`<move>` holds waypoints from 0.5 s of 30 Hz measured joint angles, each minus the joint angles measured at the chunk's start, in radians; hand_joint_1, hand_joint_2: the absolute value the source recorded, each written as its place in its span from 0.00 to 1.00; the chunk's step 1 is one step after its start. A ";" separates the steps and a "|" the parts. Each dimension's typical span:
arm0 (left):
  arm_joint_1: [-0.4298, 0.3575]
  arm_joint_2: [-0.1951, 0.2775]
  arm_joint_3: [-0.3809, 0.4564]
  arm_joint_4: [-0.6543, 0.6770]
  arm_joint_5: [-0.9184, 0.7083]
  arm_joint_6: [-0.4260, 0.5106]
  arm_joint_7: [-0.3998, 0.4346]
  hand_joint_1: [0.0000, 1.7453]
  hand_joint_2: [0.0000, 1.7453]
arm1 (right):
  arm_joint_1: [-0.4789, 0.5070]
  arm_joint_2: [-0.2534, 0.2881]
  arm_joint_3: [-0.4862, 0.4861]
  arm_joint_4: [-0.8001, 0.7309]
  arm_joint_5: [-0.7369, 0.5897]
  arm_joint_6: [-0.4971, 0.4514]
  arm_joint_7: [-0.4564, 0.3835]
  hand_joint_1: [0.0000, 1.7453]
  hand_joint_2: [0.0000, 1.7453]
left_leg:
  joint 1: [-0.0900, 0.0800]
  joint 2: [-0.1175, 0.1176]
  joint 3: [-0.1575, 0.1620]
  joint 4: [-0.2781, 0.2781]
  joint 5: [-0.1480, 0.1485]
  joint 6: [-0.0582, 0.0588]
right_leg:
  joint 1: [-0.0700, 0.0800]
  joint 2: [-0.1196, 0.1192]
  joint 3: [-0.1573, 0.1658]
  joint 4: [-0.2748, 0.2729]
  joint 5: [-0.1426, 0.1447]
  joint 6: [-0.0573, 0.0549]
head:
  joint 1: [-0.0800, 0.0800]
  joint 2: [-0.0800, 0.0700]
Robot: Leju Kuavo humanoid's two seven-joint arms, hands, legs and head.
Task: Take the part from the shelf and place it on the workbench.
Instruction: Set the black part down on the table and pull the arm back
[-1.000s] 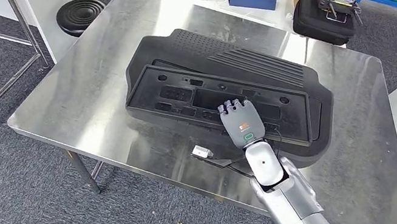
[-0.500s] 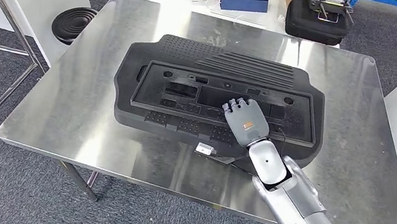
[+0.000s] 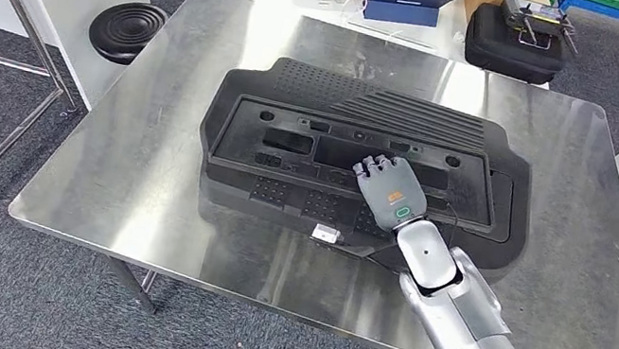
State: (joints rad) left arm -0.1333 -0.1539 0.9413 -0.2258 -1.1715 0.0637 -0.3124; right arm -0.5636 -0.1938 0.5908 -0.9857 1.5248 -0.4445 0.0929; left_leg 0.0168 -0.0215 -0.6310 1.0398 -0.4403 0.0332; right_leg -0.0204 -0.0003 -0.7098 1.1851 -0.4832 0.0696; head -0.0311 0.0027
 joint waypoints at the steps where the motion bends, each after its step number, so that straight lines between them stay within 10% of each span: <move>1: 0.000 0.000 0.000 0.000 0.000 0.000 0.000 0.00 1.00 | -0.001 0.000 -0.008 0.002 -0.003 -0.004 -0.007 1.00 1.00 | -0.002 -0.001 0.003 0.001 -0.003 -0.004 | 0.001 -0.001 0.033 -0.075 0.033 0.003 | 0.000 0.000; 3: 0.000 0.001 0.000 0.000 0.000 0.000 0.000 0.00 1.00 | -0.003 0.000 -0.027 0.006 -0.012 -0.014 -0.022 1.00 1.00 | -0.007 -0.002 0.006 0.000 -0.009 -0.013 | 0.006 0.000 0.074 -0.165 0.068 -0.005 | -0.001 0.000; 7: 0.001 0.002 0.000 -0.001 0.001 0.000 -0.001 0.00 1.00 | -0.003 -0.004 -0.063 0.024 -0.027 -0.029 -0.047 1.00 1.00 | -0.007 0.003 0.005 0.007 -0.023 -0.030 | 0.002 0.000 0.088 -0.179 0.068 -0.032 | -0.002 0.000; 12: 0.005 0.004 0.000 -0.001 0.002 -0.001 -0.003 0.00 1.00 | -0.001 -0.007 -0.085 0.045 -0.032 -0.041 -0.055 1.00 1.00 | -0.003 0.013 -0.127 0.272 -0.129 -0.047 | -0.001 0.000 0.118 -0.182 0.052 -0.059 | -0.002 0.000; 15: 0.006 0.006 0.000 -0.001 0.003 -0.001 -0.004 0.00 1.00 | 0.000 -0.007 -0.087 0.056 -0.032 -0.041 -0.058 1.00 1.00 | 0.001 0.016 -0.101 0.180 -0.040 -0.048 | -0.002 0.005 0.140 -0.180 0.036 -0.053 | -0.003 0.000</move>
State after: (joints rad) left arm -0.1276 -0.1481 0.9411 -0.2267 -1.1688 0.0629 -0.3160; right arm -0.5631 -0.2004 0.5037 -0.9300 1.4931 -0.4856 0.0354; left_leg 0.0177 -0.0055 -0.7321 1.2203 -0.4807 -0.0151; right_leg -0.0228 0.0044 -0.5698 1.0048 -0.4474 0.0162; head -0.0339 0.0027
